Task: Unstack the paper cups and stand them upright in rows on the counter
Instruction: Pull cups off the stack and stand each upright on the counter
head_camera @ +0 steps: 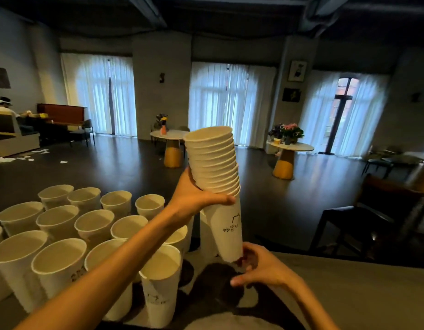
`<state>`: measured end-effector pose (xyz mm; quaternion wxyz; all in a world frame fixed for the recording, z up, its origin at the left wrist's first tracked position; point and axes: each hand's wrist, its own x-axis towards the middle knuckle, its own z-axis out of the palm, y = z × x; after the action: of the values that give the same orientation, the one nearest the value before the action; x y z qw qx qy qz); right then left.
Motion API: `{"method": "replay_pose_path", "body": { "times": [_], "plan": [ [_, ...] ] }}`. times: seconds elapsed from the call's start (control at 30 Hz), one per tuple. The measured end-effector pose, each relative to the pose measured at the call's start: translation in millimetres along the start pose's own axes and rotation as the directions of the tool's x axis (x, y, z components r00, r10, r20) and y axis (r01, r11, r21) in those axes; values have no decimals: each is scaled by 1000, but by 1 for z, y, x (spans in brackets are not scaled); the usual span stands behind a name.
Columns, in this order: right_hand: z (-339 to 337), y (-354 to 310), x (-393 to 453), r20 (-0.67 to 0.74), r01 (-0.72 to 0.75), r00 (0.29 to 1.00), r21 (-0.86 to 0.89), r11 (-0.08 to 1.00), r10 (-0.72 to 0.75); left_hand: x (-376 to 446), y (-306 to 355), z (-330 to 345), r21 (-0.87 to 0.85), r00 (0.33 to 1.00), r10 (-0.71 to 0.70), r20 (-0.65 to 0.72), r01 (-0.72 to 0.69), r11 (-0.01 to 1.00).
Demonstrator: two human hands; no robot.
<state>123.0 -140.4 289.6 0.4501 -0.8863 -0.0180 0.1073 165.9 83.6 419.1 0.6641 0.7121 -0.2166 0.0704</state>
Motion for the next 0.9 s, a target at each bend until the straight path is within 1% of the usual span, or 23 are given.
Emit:
{"method": "replay_pose_path", "body": {
  "times": [0.07, 0.17, 0.27, 0.43, 0.47, 0.5, 0.53, 0.57, 0.6, 0.63, 0.67, 0.7, 0.8, 0.9],
  "plan": [
    [-3, -16, -18, -59, 75, 996, 55, 996, -72, -8, -7, 15, 8, 997, -46, 68, 45, 999],
    [-3, -31, -37, -143, 182, 977, 156, 971, -160, -17, -14, 31, -1, 992, -78, 102, 78, 997],
    [3, -32, -44, -215, 206, 964, 228, 952, -157, -25, -14, 38, 37, 994, -57, 96, 53, 998],
    [23, -33, -50, -378, 218, 916, 196, 956, -131, -31, -15, 38, 83, 999, 45, 9, -45, 995],
    [30, -33, -36, -392, 187, 915, 202, 962, -96, -32, -14, 37, 88, 998, 59, -23, -57, 995],
    [39, -26, -23, -379, 128, 925, 238, 963, -29, -31, -12, 34, 85, 996, 73, -61, -67, 994],
    [47, -17, -23, -295, 70, 956, 268, 961, 12, -29, -9, 30, 76, 992, 83, -93, -76, 994],
    [58, -5, -23, -244, -73, 957, 311, 947, 154, -27, -5, 25, 55, 988, 95, -120, -88, 995],
    [67, 1, -12, -252, -202, 916, 377, 904, 311, -23, 0, 17, 32, 984, 105, -142, -101, 994],
    [75, 6, -5, -278, -140, 923, 397, 907, 264, -20, 6, 9, 2, 980, 109, -165, -111, 994],
    [80, 8, 8, -307, -23, 939, 390, 921, 153, -19, 12, 1, -28, 976, 112, -187, -119, 992],
    [85, 4, 15, -327, -11, 935, 356, 935, 135, -16, 17, -8, -56, 971, 115, -211, -129, 990],
    [94, -1, 21, -340, 6, 926, 446, 895, 163, -12, 28, -32, -89, 962, 131, -241, -156, 984],
    [96, -2, 35, -334, 49, 933, 485, 873, 133, -8, 33, -52, -102, 948, 150, -282, -185, 977]
  ]
}}
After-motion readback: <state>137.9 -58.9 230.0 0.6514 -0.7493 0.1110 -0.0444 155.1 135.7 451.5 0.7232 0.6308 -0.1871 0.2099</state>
